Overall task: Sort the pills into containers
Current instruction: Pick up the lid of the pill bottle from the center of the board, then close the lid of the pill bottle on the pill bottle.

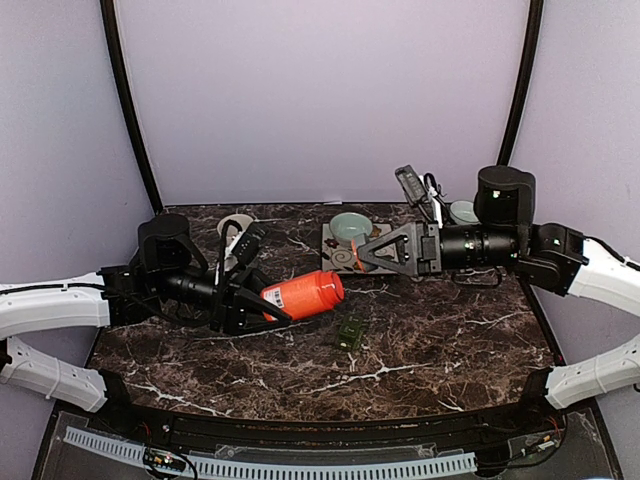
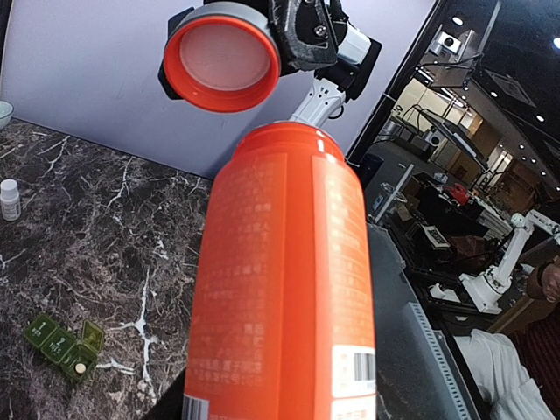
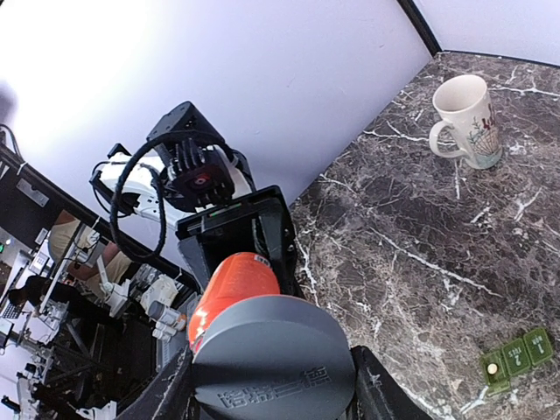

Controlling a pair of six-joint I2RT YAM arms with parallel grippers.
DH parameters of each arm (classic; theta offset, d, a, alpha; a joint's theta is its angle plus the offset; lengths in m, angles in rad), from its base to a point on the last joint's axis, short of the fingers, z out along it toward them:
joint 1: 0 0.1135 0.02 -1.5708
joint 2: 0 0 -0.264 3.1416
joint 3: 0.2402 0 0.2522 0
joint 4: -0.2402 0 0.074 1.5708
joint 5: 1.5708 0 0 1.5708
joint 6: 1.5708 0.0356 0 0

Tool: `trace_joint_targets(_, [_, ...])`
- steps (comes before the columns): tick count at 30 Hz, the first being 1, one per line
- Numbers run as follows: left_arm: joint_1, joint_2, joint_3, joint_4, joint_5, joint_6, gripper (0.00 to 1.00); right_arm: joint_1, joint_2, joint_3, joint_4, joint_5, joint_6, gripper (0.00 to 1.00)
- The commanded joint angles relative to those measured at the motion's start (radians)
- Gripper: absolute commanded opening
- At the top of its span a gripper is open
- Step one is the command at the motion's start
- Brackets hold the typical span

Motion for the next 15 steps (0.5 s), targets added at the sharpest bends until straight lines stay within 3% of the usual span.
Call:
trace_joint_targets(1, [0.009, -0.008, 0.040, 0.034, 0.031, -0.010, 0.00, 0.027, -0.014, 0.003, 0.108, -0.040, 0.038, 0.36])
trace_joint_targets(15, [0.018, -0.019, 0.040, 0.060, 0.040, -0.029, 0.00, 0.111, 0.021, -0.029, 0.152, -0.012, 0.054, 0.36])
